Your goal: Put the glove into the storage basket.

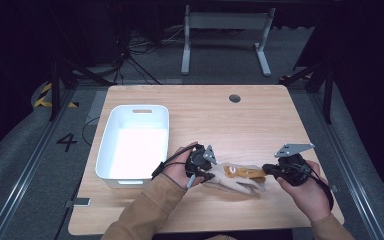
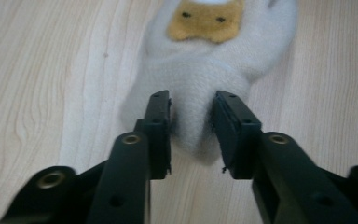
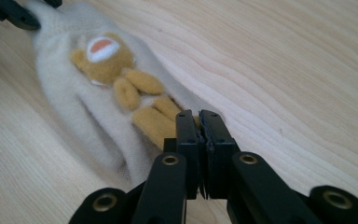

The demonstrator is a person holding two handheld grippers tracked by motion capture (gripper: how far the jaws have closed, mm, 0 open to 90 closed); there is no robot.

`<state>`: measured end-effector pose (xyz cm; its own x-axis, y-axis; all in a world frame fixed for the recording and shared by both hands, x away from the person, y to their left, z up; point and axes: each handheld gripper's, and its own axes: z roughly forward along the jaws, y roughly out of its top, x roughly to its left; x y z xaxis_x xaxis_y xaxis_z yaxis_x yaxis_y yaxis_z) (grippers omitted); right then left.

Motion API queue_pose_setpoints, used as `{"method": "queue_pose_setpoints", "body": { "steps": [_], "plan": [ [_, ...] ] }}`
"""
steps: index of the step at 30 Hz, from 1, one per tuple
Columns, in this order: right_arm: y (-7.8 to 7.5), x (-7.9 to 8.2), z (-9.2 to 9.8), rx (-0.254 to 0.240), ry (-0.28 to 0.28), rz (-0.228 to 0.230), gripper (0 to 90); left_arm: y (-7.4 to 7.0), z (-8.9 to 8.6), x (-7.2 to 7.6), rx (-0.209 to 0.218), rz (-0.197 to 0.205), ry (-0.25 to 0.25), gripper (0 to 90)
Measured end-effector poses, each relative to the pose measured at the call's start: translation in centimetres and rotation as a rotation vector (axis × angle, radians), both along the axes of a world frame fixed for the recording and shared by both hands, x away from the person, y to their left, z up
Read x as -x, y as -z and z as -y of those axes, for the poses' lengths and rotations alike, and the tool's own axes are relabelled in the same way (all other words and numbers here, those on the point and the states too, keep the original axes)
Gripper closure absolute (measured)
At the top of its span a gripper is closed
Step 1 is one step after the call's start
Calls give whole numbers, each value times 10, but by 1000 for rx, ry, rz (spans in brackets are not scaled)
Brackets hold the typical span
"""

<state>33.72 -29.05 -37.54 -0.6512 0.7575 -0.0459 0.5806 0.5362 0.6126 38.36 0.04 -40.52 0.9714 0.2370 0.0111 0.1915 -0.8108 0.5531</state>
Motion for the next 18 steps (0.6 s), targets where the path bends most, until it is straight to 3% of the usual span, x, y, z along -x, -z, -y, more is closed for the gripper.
{"method": "queue_pose_setpoints", "body": {
  "steps": [3, 5, 8, 11, 14, 18],
  "plan": [
    [3, -2, 0, 6, -2, -29, 867, 3, 0, -1, -11, -21, -1, 577],
    [6, -3, -1, 13, -3, -45, 865, 3, -1, -2, 5, -35, -30, 472],
    [7, -4, 0, 16, -4, -53, 865, 2, -1, -2, 6, -32, -46, 503],
    [7, -4, 0, 16, -1, -50, 865, 3, 2, -2, 2, -1, -57, 542],
    [6, -4, 0, 10, 5, -36, 865, 6, 7, -1, -4, 20, -36, 603],
    [6, -5, 3, 4, 19, -24, 865, 17, 16, 1, -60, 14, -23, 616]
  ]
}}
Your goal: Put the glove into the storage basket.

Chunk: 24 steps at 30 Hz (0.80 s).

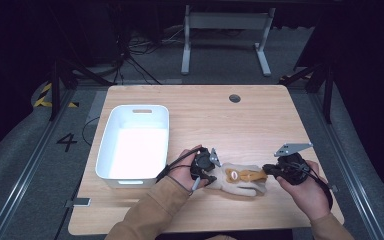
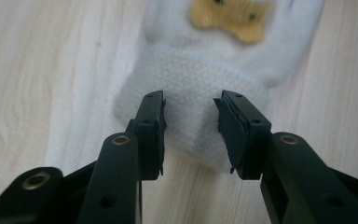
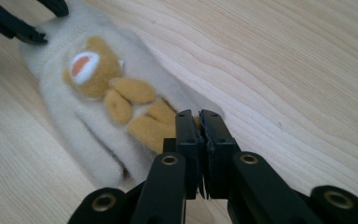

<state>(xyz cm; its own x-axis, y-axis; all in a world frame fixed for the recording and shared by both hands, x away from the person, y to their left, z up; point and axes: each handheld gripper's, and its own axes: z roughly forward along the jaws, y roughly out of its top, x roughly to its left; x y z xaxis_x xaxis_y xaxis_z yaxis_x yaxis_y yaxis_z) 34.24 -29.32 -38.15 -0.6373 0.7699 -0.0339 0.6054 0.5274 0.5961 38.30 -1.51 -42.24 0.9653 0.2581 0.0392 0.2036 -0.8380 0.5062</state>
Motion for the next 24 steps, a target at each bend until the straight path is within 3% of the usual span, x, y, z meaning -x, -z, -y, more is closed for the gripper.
{"method": "queue_pose_setpoints", "body": {
  "steps": [3, 4, 6, 7, 10, 13, 16, 18, 21, 24],
  "plan": [
    [3, -3, 3, 12, -3, -36, 849, 0, 2, 2, -14, -4, -19, 619],
    [6, -6, 5, 27, 3, -108, 813, 0, 2, 2, -15, -9, -27, 620],
    [15, -10, 11, 53, 32, -180, 762, 0, 2, 2, -14, -15, -35, 622],
    [18, -12, 13, 67, 45, -190, 745, -1, 2, 1, -18, -21, -39, 625],
    [19, -14, 18, 72, 78, -163, 717, -1, 0, 2, -24, -39, -62, 630],
    [14, -13, 17, 57, 75, -119, 720, -2, -1, 2, -28, -61, -82, 631],
    [20, -15, 16, 58, 64, -147, 690, -4, -1, 3, -15, -31, -81, 600],
    [30, -19, 17, 64, 76, -167, 673, -7, 0, 4, 16, 2, -71, 577],
    [37, -23, 16, 35, 46, -189, 666, -8, 2, 5, 49, 19, -45, 566],
    [42, -26, 12, 34, 38, -196, 722, -1, 6, 5, 18, 16, -32, 545]
  ]
}}
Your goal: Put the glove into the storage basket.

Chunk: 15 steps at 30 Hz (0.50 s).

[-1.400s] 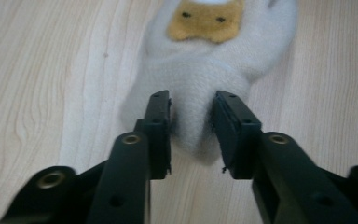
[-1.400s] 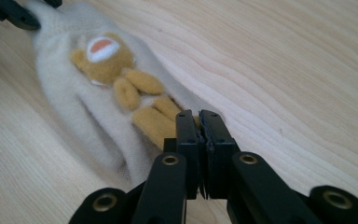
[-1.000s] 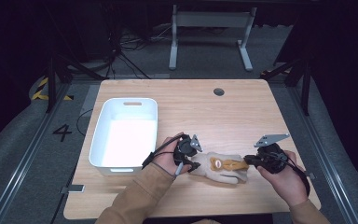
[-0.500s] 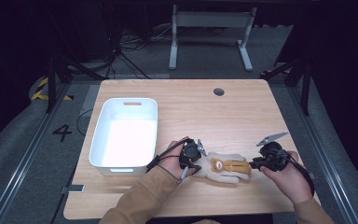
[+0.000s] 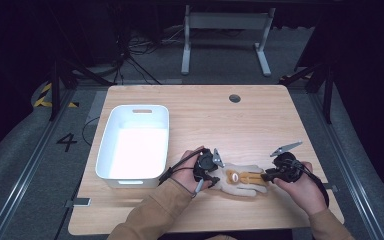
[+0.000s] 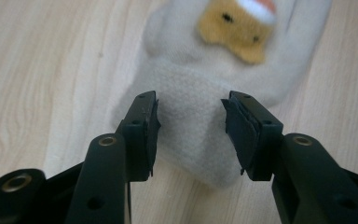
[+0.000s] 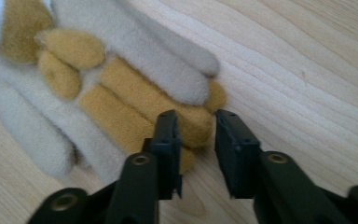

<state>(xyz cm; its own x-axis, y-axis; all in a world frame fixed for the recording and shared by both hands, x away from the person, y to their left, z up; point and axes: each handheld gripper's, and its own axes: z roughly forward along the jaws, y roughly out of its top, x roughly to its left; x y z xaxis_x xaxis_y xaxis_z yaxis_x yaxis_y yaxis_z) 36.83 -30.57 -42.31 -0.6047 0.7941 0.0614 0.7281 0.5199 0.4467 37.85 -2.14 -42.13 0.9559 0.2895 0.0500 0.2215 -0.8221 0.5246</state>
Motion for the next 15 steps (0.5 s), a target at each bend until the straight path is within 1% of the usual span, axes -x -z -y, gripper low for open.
{"method": "queue_pose_setpoints", "body": {
  "steps": [2, 3, 4, 6, 7, 8, 10, 11, 12, 14, 15],
  "plan": [
    [2, -1, -2, 4, -14, 4, 811, 2, 1, 1, -2, -8, -3, 550],
    [2, -2, -3, 17, -17, 7, 875, 2, 0, 1, -3, -10, -6, 558],
    [2, -3, -3, 20, -23, 17, 891, 2, 0, 1, -6, -18, -12, 564],
    [1, -4, -2, 16, -14, 35, 895, 2, 0, 3, -20, -27, -12, 575],
    [0, -5, -1, 18, -5, 52, 895, 2, 0, 4, -21, -27, -14, 576],
    [-1, -6, -1, 16, -5, 62, 896, 2, -1, 6, -25, -34, -22, 579],
    [-3, -8, 1, 10, 8, 93, 895, 0, -2, 7, -26, -52, -28, 580],
    [-5, -9, 2, 8, 15, 113, 894, -1, -3, 7, -22, -50, -34, 579],
    [-6, -9, 3, 9, 13, 116, 894, -2, -3, 7, -9, -38, -34, 573],
    [-9, -8, 5, 0, 16, 133, 891, -5, -5, 7, 26, -15, -25, 531],
    [-11, -8, 6, -4, 16, 142, 873, -7, -5, 7, 39, -16, -19, 517]
  ]
}}
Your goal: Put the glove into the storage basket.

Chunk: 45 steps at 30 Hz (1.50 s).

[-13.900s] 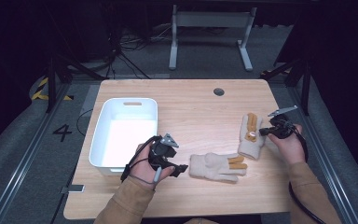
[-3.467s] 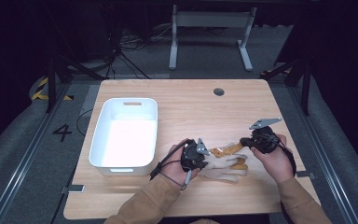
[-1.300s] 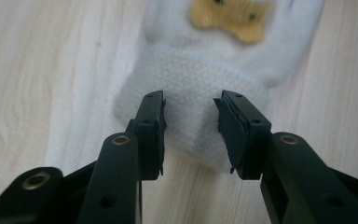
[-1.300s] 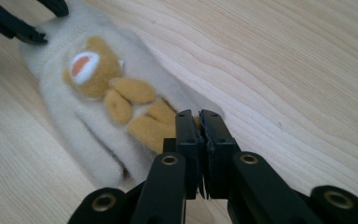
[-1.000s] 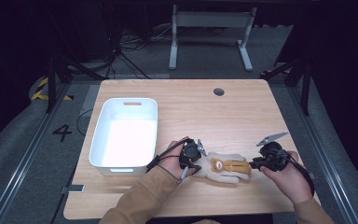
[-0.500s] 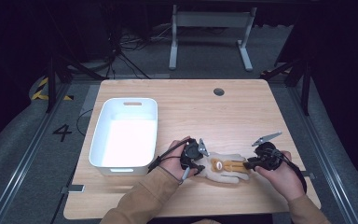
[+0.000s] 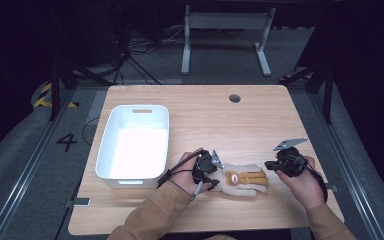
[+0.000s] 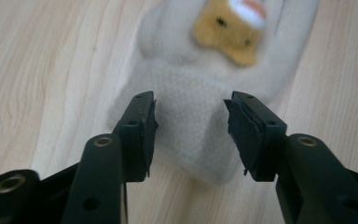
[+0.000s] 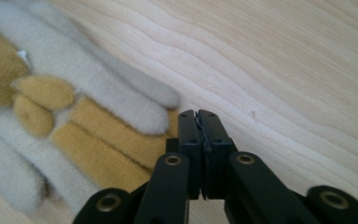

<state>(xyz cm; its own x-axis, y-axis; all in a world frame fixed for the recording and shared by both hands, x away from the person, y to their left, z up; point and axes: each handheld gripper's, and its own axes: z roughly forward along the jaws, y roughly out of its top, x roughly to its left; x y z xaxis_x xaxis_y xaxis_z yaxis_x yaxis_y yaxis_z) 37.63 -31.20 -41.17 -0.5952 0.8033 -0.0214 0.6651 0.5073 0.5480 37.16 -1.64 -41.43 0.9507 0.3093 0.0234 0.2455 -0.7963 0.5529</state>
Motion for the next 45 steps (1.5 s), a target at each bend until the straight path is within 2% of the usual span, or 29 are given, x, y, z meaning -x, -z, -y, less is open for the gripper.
{"method": "queue_pose_setpoints", "body": {
  "steps": [2, 4, 8, 13, 15, 21, 28, 31, 35, 41, 45],
  "plan": [
    [-3, 1, 4, -7, 7, 16, 834, -4, 1, 1, 39, -5, 11, 474],
    [-4, 1, 8, -19, 22, 16, 780, -7, 4, 2, 53, 0, 26, 426],
    [-4, 1, 17, -41, 49, 21, 678, -11, 12, 4, 62, -11, 46, 322],
    [-5, 0, 25, -57, 74, 28, 614, -12, 19, 4, 52, -5, 66, 237],
    [-5, -1, 27, -62, 83, 29, 610, -11, 20, 4, 37, -11, 77, 216],
    [-3, -1, 29, -70, 92, 18, 597, 0, 28, 1, -23, 8, 86, 168],
    [0, -3, 29, -73, 84, 15, 579, 9, 33, -5, -35, 19, 94, 165],
    [1, -3, 28, -76, 83, 7, 578, 17, 37, -10, -63, 18, 62, 164],
    [2, -3, 28, -79, 79, 5, 574, 23, 42, -13, -74, 18, 80, 154],
    [4, -4, 26, -81, 63, 2, 568, 28, 49, -18, -87, -1, 94, 114],
    [4, -3, 25, -84, 55, 5, 563, 32, 50, -23, -81, -44, 96, 78]
  ]
}}
